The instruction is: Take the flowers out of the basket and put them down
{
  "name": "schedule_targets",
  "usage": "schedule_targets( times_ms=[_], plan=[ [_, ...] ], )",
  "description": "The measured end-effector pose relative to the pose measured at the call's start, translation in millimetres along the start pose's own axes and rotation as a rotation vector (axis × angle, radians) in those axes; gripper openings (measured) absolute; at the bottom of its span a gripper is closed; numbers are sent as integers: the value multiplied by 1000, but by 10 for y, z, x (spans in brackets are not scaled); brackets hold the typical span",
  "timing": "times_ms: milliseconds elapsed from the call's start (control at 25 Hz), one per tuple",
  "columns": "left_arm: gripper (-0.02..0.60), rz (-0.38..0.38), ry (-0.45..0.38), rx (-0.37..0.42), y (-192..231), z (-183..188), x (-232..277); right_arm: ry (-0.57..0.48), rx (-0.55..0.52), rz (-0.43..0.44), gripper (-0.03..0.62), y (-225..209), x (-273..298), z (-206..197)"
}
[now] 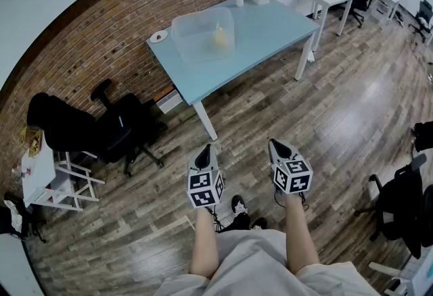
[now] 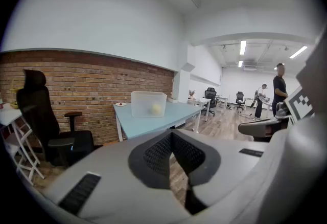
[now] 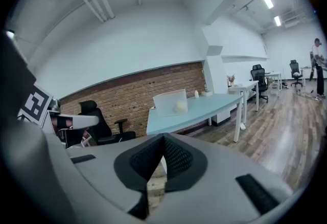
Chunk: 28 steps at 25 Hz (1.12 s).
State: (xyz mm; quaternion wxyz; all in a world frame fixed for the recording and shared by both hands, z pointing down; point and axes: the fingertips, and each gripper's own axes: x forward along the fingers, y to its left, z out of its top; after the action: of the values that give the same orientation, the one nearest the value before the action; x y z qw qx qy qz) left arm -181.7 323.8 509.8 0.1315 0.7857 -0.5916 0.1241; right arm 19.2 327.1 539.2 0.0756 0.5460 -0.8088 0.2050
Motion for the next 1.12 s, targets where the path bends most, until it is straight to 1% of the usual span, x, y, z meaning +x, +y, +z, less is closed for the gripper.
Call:
schedule_targets(
  times_ms=[200,440,680,800,920,1120],
  plan=[
    [12,-18,2,13,-130,-27,-19,-20,5,-22,-9,-64,-115,10],
    [12,-7,3,10,-107,-68,-116,-15,-17,-15,-9,27,-150,-42],
    [12,0,-17,-1,-62,-39,-157,-10,-42,-13,-9,68,-114,-48],
    [12,-7,-25,-9,-88,-52,-66,-8,-55,-27,-9,-1,-52,-37],
    [12,-24,-22,2,-92,-38,98,-24,-30,-66,-9,-124,45,14],
    [12,-41,-34,0,43,150,407,-25,-20,-87,-9,-219,272,166]
  ],
)
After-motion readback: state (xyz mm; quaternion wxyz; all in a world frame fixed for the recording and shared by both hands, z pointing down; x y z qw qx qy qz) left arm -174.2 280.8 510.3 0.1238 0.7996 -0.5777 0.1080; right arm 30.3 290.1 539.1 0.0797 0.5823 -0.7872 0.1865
